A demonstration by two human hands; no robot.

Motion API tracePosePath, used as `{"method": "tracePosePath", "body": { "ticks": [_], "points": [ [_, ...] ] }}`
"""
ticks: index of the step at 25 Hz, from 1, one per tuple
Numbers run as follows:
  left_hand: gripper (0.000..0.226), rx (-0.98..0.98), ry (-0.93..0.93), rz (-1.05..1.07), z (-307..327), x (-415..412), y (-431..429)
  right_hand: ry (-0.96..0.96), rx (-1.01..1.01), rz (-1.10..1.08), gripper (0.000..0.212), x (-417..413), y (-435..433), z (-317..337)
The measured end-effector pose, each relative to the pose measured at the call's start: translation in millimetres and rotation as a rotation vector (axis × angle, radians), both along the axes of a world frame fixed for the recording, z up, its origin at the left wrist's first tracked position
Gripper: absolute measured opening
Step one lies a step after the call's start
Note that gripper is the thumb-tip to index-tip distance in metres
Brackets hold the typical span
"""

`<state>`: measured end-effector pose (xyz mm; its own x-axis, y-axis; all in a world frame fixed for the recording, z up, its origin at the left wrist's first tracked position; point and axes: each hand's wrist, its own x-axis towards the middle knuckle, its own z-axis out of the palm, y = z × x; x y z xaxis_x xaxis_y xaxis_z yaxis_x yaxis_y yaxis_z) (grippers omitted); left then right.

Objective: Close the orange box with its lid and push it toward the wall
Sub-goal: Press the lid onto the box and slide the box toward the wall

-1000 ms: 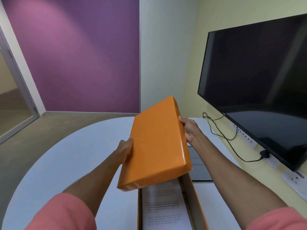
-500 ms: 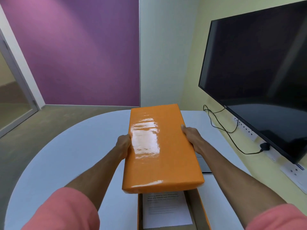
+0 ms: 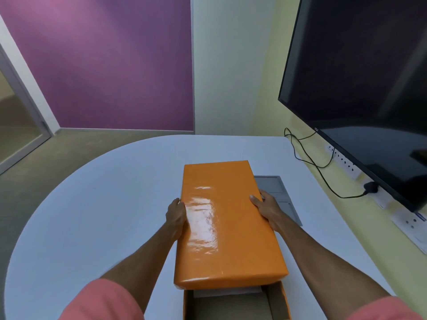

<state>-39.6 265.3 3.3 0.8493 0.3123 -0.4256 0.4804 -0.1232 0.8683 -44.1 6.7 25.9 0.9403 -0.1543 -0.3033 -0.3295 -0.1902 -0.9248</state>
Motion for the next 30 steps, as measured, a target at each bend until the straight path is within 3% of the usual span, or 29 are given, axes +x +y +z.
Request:
{"method": "tracePosePath", "body": {
  "ticks": [12, 23, 30],
  "points": [
    [0.047, 0.018, 0.074, -0.127, -30.0, -14.3, -20.1, 0.124, -0.047, 0.037, 0.046, -10.9, -19.8, -45.1],
    [0.048, 0.058, 0.012, -0.139, -45.5, -62.4, -15.0, 0.11, -0.073, 0.047, 0.048, -57.2, -19.2, -61.3],
    [0.055, 0.099, -0.01, -0.229, -46.1, -99.3, -14.3, 0.138, -0.266, 0.063, 0.063, -92.9, -12.8, -58.0]
  ]
}}
